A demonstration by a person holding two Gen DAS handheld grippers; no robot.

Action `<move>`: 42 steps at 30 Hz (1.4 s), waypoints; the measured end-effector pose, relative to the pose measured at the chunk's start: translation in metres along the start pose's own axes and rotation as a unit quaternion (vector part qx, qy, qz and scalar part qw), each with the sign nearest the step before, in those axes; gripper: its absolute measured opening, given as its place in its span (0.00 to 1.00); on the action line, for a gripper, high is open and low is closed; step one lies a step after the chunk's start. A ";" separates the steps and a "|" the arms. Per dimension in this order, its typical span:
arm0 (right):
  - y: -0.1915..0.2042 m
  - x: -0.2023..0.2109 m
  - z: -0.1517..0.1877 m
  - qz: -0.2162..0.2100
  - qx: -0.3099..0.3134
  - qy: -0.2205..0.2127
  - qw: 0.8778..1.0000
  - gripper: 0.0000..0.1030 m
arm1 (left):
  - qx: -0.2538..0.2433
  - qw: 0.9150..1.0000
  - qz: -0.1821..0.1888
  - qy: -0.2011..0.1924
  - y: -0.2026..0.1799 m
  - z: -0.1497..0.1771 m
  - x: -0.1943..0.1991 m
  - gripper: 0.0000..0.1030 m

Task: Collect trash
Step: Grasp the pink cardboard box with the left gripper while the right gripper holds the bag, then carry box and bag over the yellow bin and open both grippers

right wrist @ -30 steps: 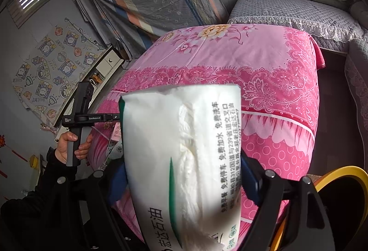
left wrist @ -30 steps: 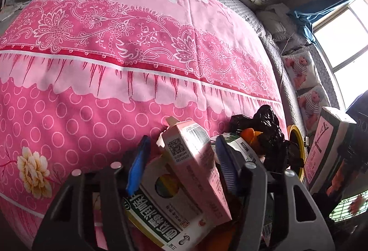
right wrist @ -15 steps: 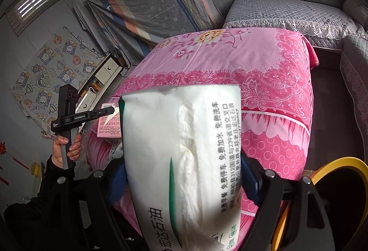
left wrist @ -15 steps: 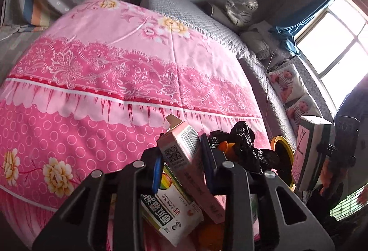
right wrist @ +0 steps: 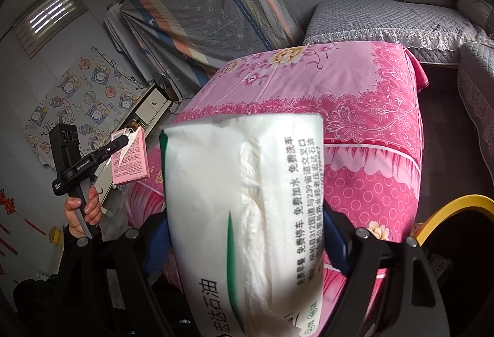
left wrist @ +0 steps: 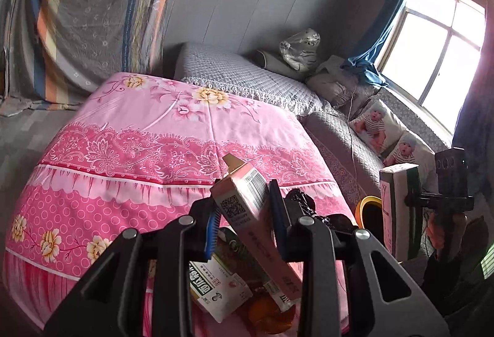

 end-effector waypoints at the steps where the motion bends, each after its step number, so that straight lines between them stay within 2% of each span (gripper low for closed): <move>1: -0.002 0.002 0.002 0.001 -0.004 -0.002 1.000 0.75 | -0.008 1.000 0.003 -0.001 -0.008 0.000 -0.002 0.27; 6: -0.018 0.017 0.009 0.013 -0.024 -0.017 0.999 0.75 | -0.031 0.999 0.040 0.007 -0.057 0.001 -0.018 0.27; 11: -0.042 0.042 0.014 0.036 -0.043 -0.044 0.997 0.75 | -0.062 0.996 0.056 0.017 -0.105 0.006 -0.043 0.27; 19: -0.092 0.089 0.023 0.077 -0.087 -0.093 0.989 0.75 | -0.107 0.989 0.098 0.029 -0.182 0.011 -0.075 0.27; 27: -0.152 0.133 0.040 0.163 -0.128 -0.140 0.968 0.75 | -0.136 0.980 0.137 0.051 -0.249 0.026 -0.115 0.27; 33: -0.192 0.148 0.056 0.190 -0.164 -0.152 0.956 0.75 | -0.155 0.970 0.175 0.065 -0.298 0.042 -0.146 0.27; 37: -0.217 0.156 0.069 0.212 -0.182 -0.155 0.948 0.75 | -0.173 0.966 0.178 0.068 -0.325 0.054 -0.166 0.27; 42: -0.243 0.157 0.086 0.230 -0.206 -0.153 0.939 0.75 | -0.183 0.961 0.187 0.092 -0.353 0.072 -0.197 0.27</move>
Point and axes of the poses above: each gripper's, at about its wrist camera, not at the fingertips, and x roughly against the way its jaws point, y to its left, z to its underside, the point moved 10 cm from there along -x, roughly the way its jaws point
